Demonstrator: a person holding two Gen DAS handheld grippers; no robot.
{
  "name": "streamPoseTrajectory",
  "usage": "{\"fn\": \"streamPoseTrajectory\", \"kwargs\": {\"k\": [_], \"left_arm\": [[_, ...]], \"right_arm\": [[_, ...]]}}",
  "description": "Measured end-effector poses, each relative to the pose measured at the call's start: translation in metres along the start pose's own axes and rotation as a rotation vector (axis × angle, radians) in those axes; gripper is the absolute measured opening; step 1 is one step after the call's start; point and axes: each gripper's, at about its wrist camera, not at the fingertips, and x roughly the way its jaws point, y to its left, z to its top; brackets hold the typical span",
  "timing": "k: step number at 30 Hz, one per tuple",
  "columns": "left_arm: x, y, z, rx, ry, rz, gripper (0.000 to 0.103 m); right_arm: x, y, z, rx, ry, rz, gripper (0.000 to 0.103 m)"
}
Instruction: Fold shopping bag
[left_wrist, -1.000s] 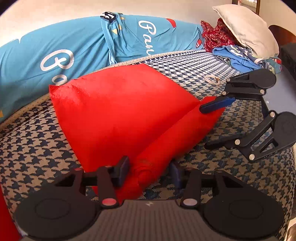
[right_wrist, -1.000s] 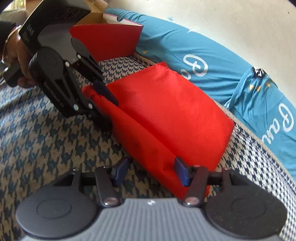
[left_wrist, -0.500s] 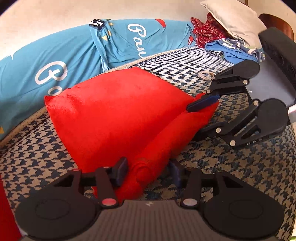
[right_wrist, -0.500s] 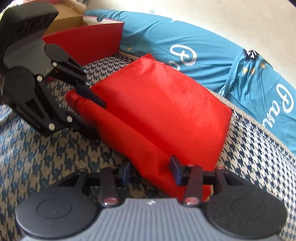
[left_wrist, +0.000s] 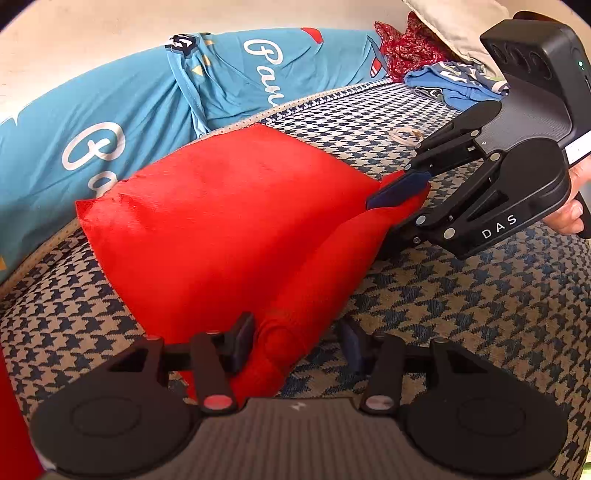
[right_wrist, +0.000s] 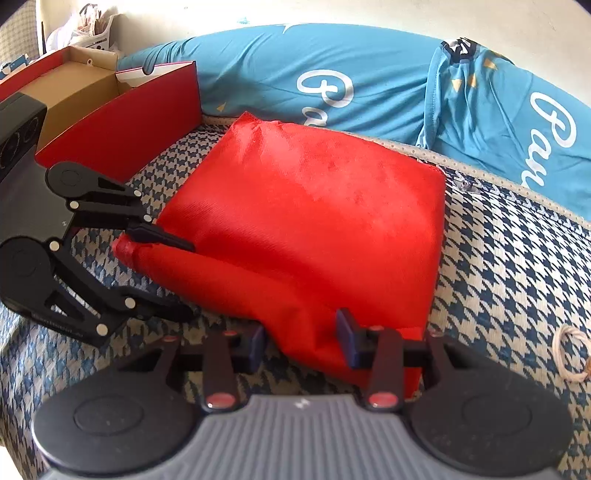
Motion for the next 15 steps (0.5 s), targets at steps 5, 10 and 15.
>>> {"fn": "streamPoseTrajectory", "kwargs": {"k": [5, 10, 15], "left_arm": [[-0.004, -0.007, -0.005, -0.013, 0.003, -0.002, 0.047], [-0.007, -0.014, -0.007, -0.031, 0.006, -0.007, 0.047], [-0.013, -0.026, -0.013, -0.030, 0.019, -0.024, 0.046]], "right_arm": [[-0.003, -0.004, -0.001, 0.045, 0.008, 0.014, 0.037], [-0.007, -0.003, -0.004, 0.066, 0.029, 0.021, 0.037], [-0.019, 0.007, -0.014, 0.066, 0.061, 0.020, 0.037]]}}
